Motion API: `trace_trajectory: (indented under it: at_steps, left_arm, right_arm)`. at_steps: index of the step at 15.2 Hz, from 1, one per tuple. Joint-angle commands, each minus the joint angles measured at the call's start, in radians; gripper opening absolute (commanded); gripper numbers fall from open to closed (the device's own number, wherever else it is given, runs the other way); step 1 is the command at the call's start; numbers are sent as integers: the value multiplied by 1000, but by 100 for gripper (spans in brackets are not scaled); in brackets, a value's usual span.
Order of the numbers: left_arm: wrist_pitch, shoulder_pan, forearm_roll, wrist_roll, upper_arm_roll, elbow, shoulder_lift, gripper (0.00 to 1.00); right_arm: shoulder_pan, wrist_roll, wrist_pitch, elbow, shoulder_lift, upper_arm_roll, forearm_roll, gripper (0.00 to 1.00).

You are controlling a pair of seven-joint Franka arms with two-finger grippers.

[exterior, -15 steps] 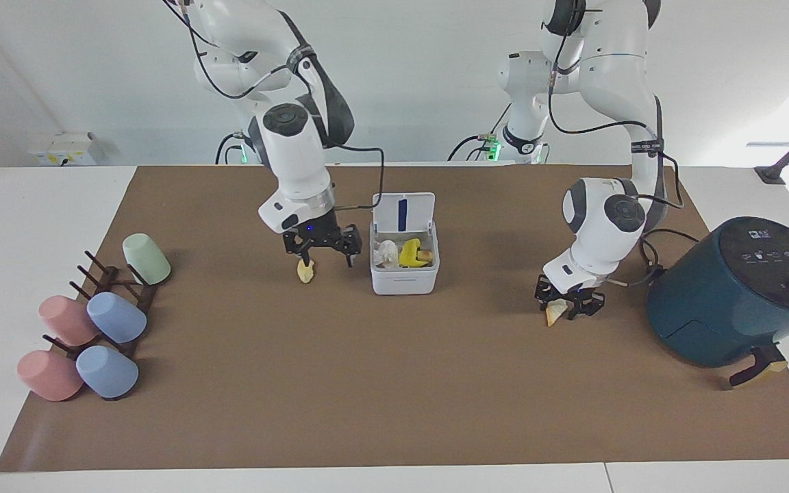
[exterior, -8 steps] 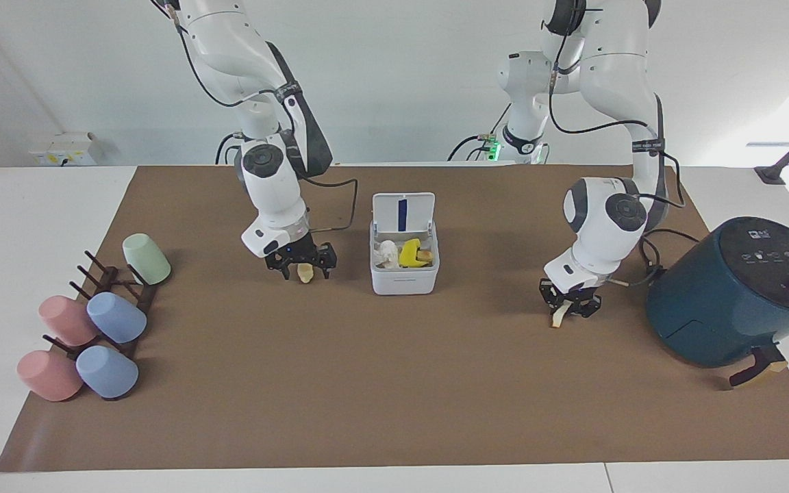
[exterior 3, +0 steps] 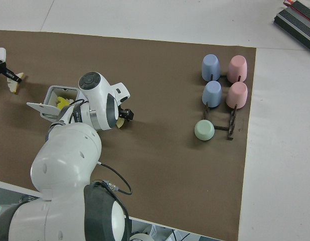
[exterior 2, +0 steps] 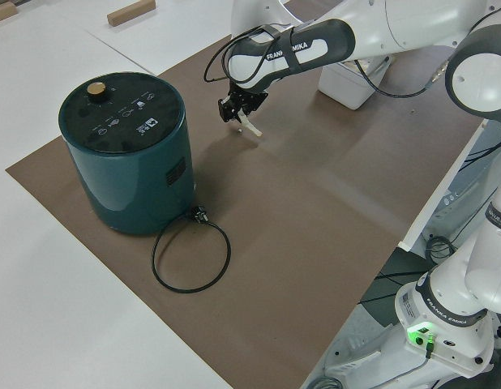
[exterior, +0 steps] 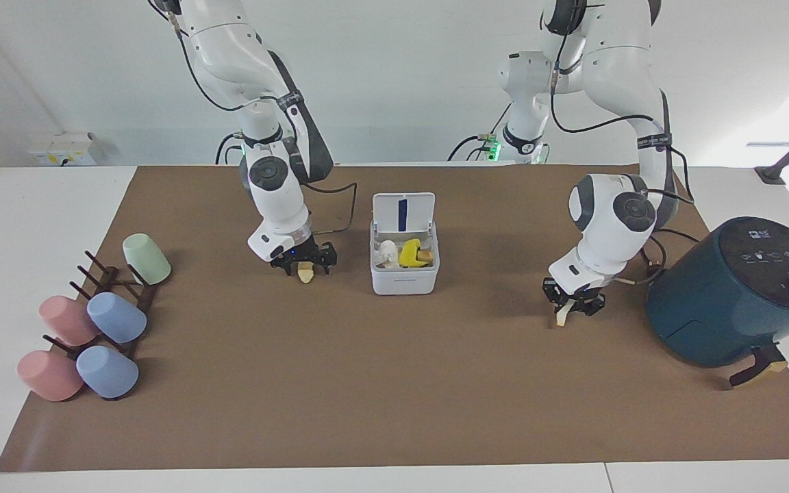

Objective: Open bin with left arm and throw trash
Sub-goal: 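Carry crust to bin with the left gripper while the right gripper grasps cheese, then drop crust in bin with the left gripper while the right gripper brings cheese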

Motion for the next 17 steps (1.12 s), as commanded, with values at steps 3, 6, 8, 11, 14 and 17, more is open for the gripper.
trace_trajectory:
  at_steps: [3, 6, 8, 11, 14, 17]
  left_arm:
    - [-248, -95, -105, -286, -8, 239, 2, 0]
    - [-242, -204, -139, -504, -10, 267, -1, 0]
    - [-233, -282, -141, -578, -12, 271, -7, 0]
    - [-213, -368, -142, -635, -12, 255, -22, 0]
    - [-192, -430, -144, -638, -12, 180, -57, 0]
    - [-45, -471, -145, -641, -10, 14, -119, 0]
  right_arm:
    - [-7, -24, -22, -21, -33, 5, -76, 100]
    - [-8, -24, -22, -21, -33, 5, -114, 13]
    - [-7, -16, -21, -19, -31, 5, -114, 0]
    - [-8, -10, -18, -18, -30, 5, -114, 0]
    - [-8, -10, -24, -4, -28, 5, -114, 0]
    - [0, -9, -164, 131, -33, 8, -97, 0]
